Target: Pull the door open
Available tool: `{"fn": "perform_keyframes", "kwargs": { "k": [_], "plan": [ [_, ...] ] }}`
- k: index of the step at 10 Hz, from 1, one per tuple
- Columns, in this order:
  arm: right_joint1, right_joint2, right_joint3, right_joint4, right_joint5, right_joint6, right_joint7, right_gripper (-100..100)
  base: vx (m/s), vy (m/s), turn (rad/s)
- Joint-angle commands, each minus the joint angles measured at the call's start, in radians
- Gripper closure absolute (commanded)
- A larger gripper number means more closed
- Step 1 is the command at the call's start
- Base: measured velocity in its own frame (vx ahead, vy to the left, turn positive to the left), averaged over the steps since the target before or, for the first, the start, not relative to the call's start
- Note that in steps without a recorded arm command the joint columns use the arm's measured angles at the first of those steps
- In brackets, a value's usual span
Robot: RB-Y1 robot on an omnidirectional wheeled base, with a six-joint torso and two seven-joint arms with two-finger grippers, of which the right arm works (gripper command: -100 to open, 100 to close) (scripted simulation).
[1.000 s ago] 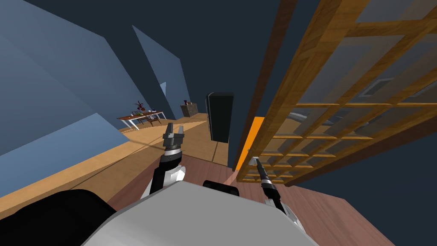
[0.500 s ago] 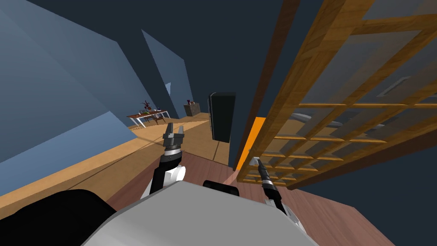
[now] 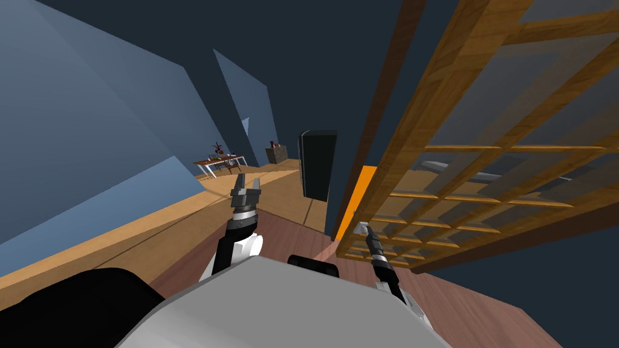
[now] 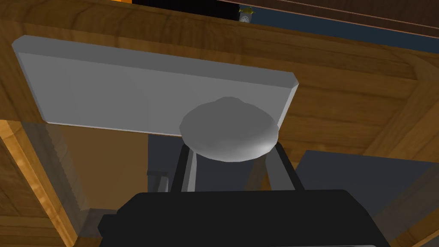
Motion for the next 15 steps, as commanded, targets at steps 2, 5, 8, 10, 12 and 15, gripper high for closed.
{"fn": "perform_keyframes", "kwargs": {
  "k": [2,5,8,10,12,15],
  "plan": [
    [-0.006,0.011,0.016,0.006,-0.022,-0.005,-0.069,100,-0.038,-0.026,0.077],
    [-0.005,0.01,0.022,0.003,-0.059,0.001,-0.146,100,-0.048,-0.038,0.115],
    [-0.005,0.009,0.025,0.002,-0.077,0.004,-0.197,100,-0.037,-0.023,0.077],
    [-0.004,0.008,0.031,0.0,-0.113,0.011,-0.262,100,-0.052,-0.039,0.142],
    [-0.003,0.008,0.035,-0.001,-0.131,0.014,-0.313,100,-0.045,-0.032,0.089],
    [-0.002,0.007,0.041,-0.003,-0.166,0.021,-0.39,100,-0.046,-0.026,0.112]
  ]
}}
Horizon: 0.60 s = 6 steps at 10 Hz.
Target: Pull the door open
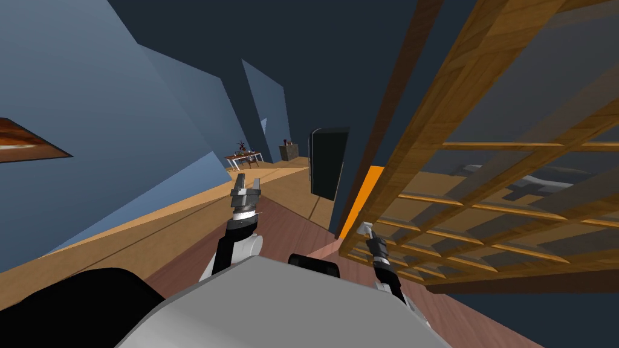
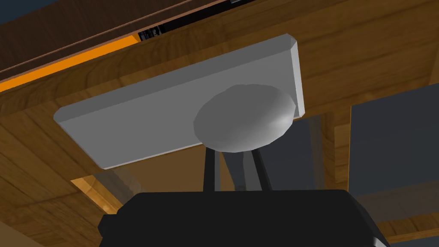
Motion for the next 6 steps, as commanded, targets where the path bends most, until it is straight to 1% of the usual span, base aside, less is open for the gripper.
{"fn": "perform_keyframes", "kwargs": {
  "k": [1,3,4,5,6],
  "plan": [
    [-0.01,0.007,0.01,-0.014,-0.007,-0.007,-0.038,100,-0.048,-0.035,0.083],
    [-0.01,0.007,0.01,-0.014,-0.007,-0.007,-0.038,100,-0.009,-0.003,-0.006],
    [-0.01,0.006,0.013,-0.015,-0.024,-0.004,-0.08,100,-0.02,-0.008,0.093],
    [-0.01,0.006,0.013,-0.015,-0.024,-0.004,-0.08,100,-0.034,-0.022,0.059],
    [-0.009,0.006,0.017,-0.016,-0.042,-0.001,-0.122,100,-0.047,-0.03,0.132]
  ]
}}
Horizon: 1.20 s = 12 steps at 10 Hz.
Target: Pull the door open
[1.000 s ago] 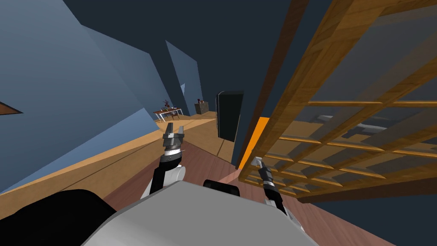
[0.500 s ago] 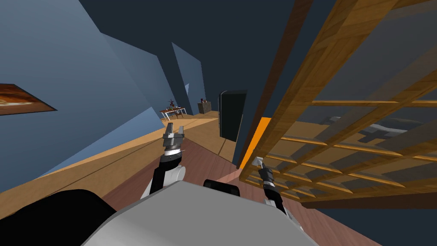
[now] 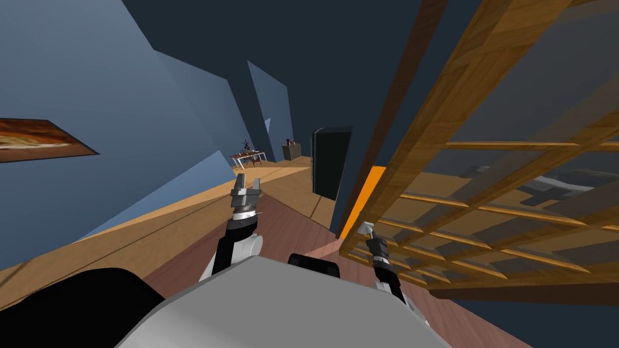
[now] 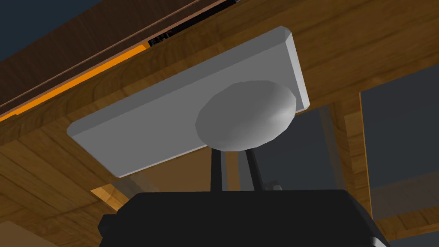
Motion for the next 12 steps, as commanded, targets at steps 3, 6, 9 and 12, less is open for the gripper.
{"fn": "perform_keyframes", "kwargs": {
  "k": [3,6,9,12],
  "plan": [
    [0.015,0.006,0.016,-0.027,-0.035,0.015,-0.089,-100,-0.05,-0.035,0.089],
    [0.014,0.011,0.033,-0.037,-0.061,0.021,-0.167,-100,-0.076,-0.023,0.019],
    [0.013,0.015,0.048,-0.045,-0.083,0.026,-0.241,-100,-0.068,0.011,0.029],
    [0.013,0.02,0.065,-0.055,-0.109,0.032,-0.318,-100,-0.049,-0.011,0.023]
  ]
}}
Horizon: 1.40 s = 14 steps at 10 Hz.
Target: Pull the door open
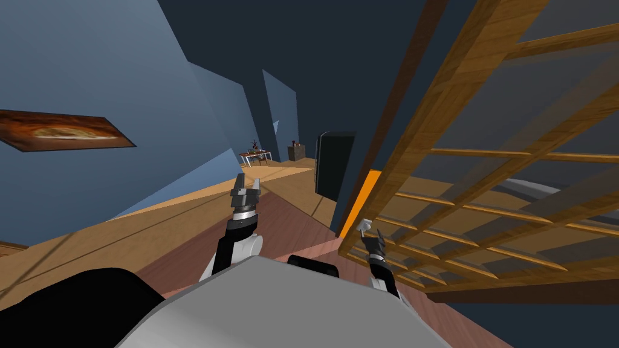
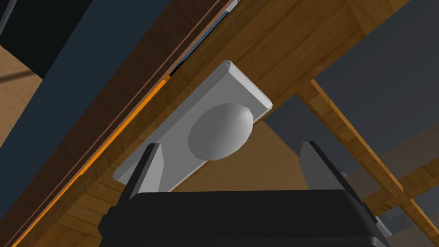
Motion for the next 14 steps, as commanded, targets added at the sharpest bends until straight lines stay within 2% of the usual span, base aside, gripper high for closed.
{"fn": "perform_keyframes", "kwargs": {
  "k": [1,3,4,8,9,13,14],
  "plan": [
    [0.002,0.004,0.014,-0.014,-0.02,0.008,-0.05,-100,-0.076,-0.017,0.039],
    [0.002,0.006,0.023,-0.019,-0.034,0.011,-0.104,-100,-0.059,-0.021,0.022],
    [0.002,0.006,0.023,-0.019,-0.034,0.011,-0.11,-100,-0.046,-0.012,0.014],
    [0.001,0.014,0.052,-0.035,-0.077,0.022,-0.229,-100,-0.061,-0.01,0.027],
    [0.001,0.014,0.052,-0.035,-0.077,0.022,-0.235,-100,-0.044,-0.013,0.013],
    [-0.001,0.022,0.079,-0.051,-0.119,0.031,-0.354,-100,-0.055,-0.018,0.025],
    [-0.001,0.022,0.079,-0.051,-0.119,0.031,-0.359,-100,-0.04,-0.014,0.013]
  ]
}}
